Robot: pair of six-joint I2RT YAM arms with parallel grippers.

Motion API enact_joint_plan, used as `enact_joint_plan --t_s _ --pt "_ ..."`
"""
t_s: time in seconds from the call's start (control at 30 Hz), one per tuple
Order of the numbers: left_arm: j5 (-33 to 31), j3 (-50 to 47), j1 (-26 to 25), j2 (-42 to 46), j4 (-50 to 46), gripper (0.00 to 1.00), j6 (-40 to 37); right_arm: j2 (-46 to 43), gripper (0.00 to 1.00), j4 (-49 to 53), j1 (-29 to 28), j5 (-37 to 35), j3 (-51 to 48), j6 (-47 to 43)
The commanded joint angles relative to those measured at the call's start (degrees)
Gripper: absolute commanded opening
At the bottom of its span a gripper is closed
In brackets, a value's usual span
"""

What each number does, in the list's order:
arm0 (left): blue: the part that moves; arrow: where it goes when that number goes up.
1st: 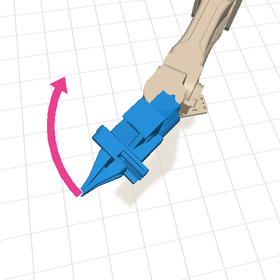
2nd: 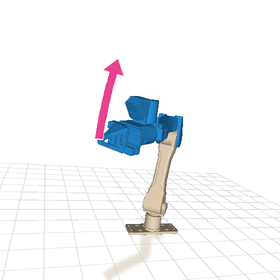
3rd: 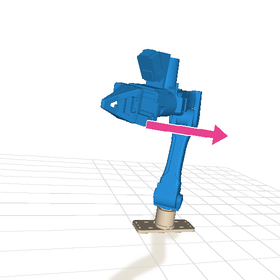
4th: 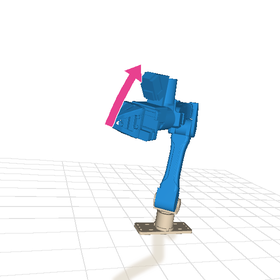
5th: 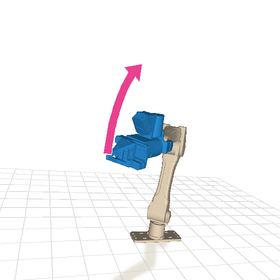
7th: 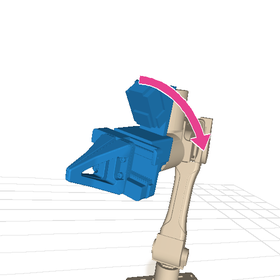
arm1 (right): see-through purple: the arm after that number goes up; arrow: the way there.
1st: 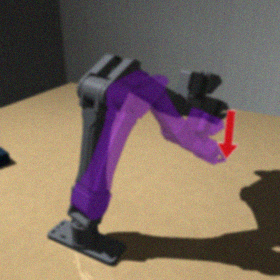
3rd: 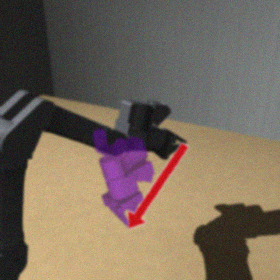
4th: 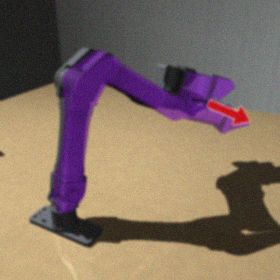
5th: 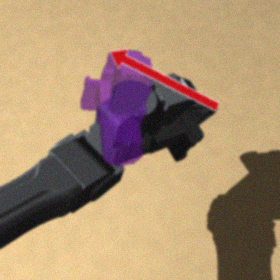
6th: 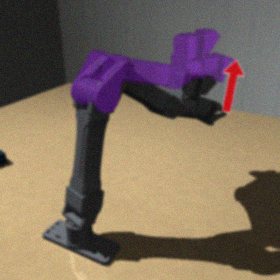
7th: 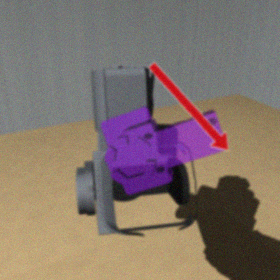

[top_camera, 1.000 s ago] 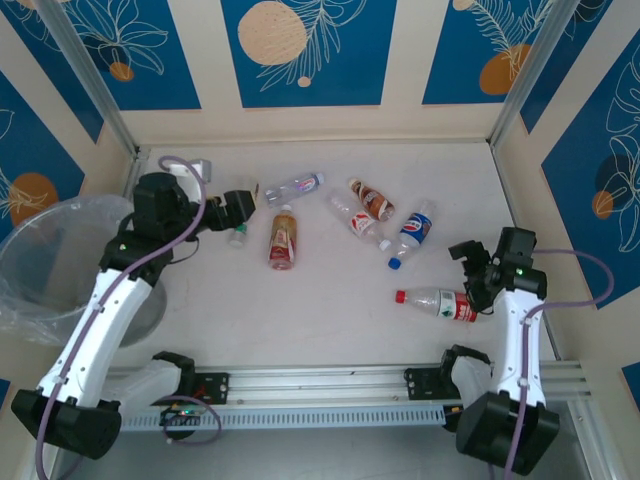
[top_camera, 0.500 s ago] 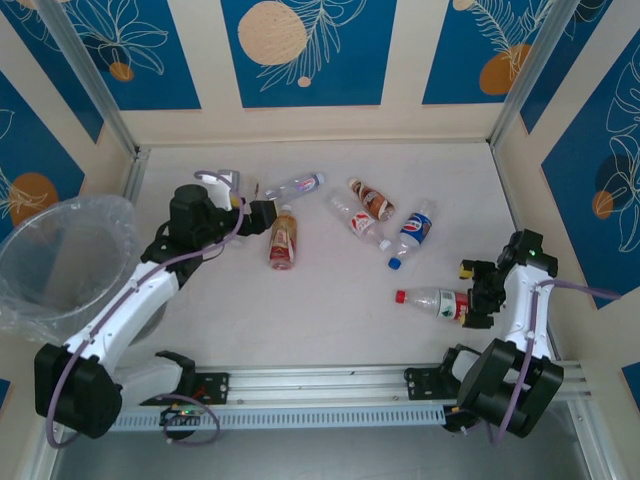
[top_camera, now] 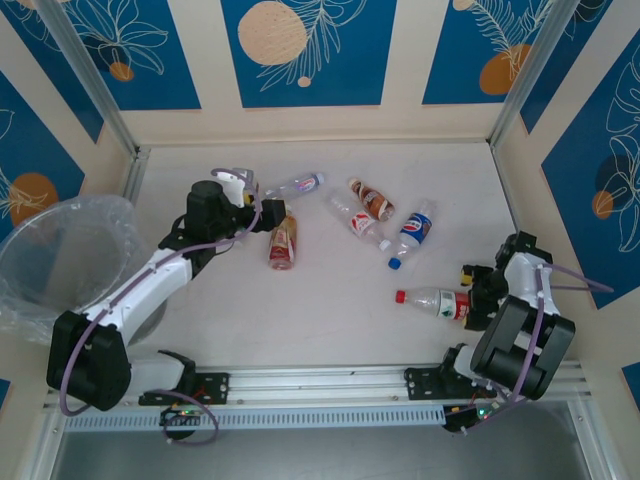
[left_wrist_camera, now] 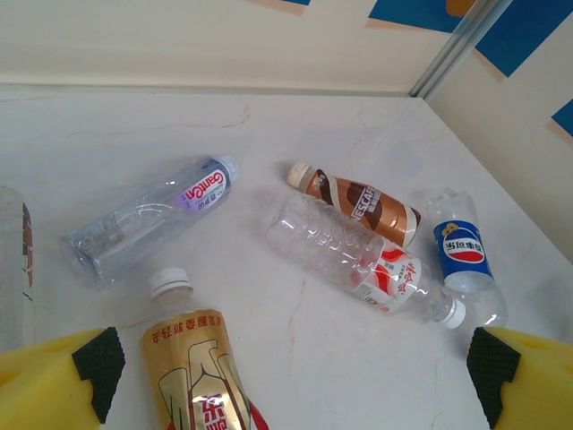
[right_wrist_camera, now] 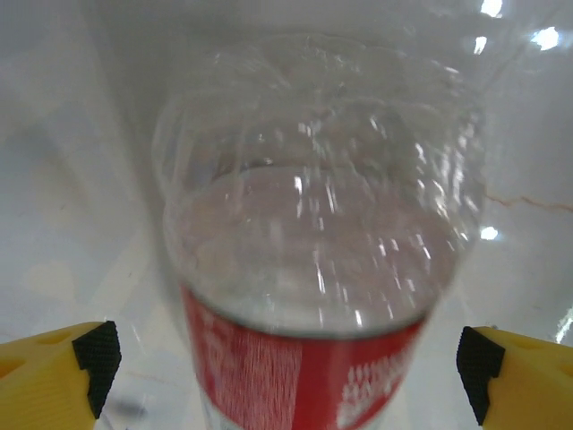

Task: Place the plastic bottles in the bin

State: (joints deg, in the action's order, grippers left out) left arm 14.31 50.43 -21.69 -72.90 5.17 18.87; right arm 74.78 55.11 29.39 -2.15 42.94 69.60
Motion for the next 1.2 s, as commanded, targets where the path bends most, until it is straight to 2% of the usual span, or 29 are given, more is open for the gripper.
enact_joint_plan --t_s 0.0,0.17,0.53,0.73,0.8,1.17 --pt "-1.3 2.8 -1.1 -0.6 1.4 0.99 -1.3 4.3 0.99 -4.3 0.0 0.8 -2.3 2.4" --pt "-2.4 3.4 -1.2 -0.3 -0.7 0.99 -1.6 8.5 0.99 -5.7 0.0 -3.6 -3.8 1.1" --pt "-4.0 3.2 -1.3 0.0 -2.0 0.99 -2.3 7.7 0.93 -10.5 -0.5 -2.6 -7.5 3.5" --pt "-5.3 2.0 -1.3 0.7 -2.2 1.00 -3.1 6.8 0.84 -8.8 -0.8 -4.2 -6.7 3.8" --pt "-4.7 2.2 -1.3 0.6 -2.9 0.99 -3.5 5.8 0.77 -8.7 -1.3 -3.9 -6.4 4.0" --pt "-3.7 3.5 -1.4 -1.2 -5.1 1.00 -5.2 0.4 0.58 -6.9 -8.4 -1.8 -4.1 8.0"
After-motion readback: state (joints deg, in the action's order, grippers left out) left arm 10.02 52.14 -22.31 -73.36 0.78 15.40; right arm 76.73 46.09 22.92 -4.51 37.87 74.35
